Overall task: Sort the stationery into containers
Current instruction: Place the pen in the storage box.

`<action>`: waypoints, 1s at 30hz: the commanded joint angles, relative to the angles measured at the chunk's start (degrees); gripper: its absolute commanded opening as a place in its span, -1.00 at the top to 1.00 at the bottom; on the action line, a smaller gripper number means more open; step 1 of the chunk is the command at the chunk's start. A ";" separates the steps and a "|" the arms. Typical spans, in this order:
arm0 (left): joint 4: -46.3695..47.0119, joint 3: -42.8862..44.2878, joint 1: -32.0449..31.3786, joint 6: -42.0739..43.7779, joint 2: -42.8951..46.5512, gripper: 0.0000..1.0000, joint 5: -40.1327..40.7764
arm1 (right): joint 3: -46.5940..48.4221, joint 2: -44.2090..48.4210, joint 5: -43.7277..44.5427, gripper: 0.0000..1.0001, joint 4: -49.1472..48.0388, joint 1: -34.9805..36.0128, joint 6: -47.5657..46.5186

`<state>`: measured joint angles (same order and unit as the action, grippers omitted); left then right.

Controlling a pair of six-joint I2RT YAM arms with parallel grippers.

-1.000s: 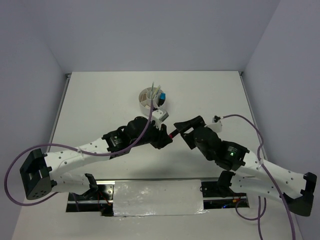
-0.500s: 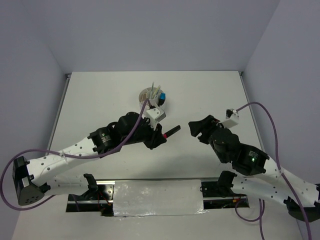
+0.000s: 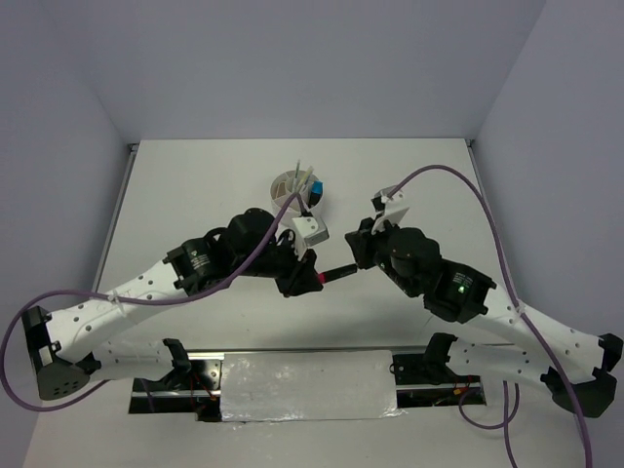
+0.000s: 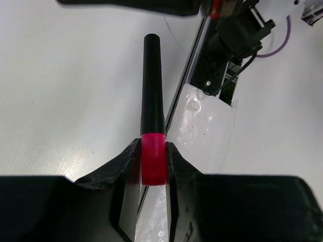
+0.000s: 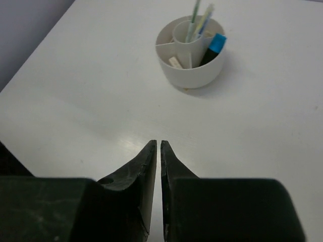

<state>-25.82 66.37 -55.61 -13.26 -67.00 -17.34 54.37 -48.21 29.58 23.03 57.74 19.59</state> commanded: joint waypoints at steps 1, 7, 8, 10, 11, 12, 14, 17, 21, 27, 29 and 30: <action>1.74 1.04 0.07 1.66 2.32 1.00 -2.44 | -0.83 1.18 -11.20 0.69 -5.62 -0.17 -5.63; 2.62 2.45 0.51 -0.10 0.82 1.00 1.70 | -6.98 1.53 -17.71 0.69 -8.51 -0.08 -2.11; 3.40 2.62 0.59 -0.28 0.65 1.00 1.96 | -7.69 1.71 -17.81 0.69 -8.87 -0.08 -1.67; 5.51 2.45 0.95 -1.33 0.91 1.00 2.84 | -9.45 1.80 -17.19 0.69 -9.66 -0.08 -0.70; 6.04 2.45 1.21 -1.68 1.00 1.00 3.19 | -9.81 1.63 -16.76 0.70 -9.67 -0.08 -0.52; 6.57 2.28 1.56 -2.47 1.26 1.00 3.54 | -10.24 1.19 -16.06 0.70 -9.58 -0.08 0.00; 8.85 1.84 2.00 -3.87 2.31 1.00 4.07 | -10.51 0.75 -15.61 0.70 -9.58 -0.08 0.44; 11.14 0.96 3.05 -5.28 3.28 1.00 4.07 | -10.95 0.13 -15.26 0.70 -10.10 -0.08 1.85; 11.59 0.08 3.32 -5.73 3.02 1.00 3.98 | -11.13 0.74 -12.89 0.68 -10.29 -0.08 3.17; 14.74 -2.82 3.76 -6.96 3.46 1.00 3.46 | -9.99 -0.31 -8.76 0.59 -9.14 -0.17 4.40; 15.19 -3.17 3.76 -7.22 3.46 1.00 3.46 | -9.28 -0.57 -6.83 0.48 -9.05 -0.34 4.66; 15.45 -3.52 3.85 -7.31 3.63 1.00 3.54 | -8.85 -0.66 -5.51 0.45 -7.75 -0.34 5.10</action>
<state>-16.91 63.07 -52.18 -19.49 -65.06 -13.89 43.70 -48.34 20.01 14.74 57.58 23.16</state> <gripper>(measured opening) 0.330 0.260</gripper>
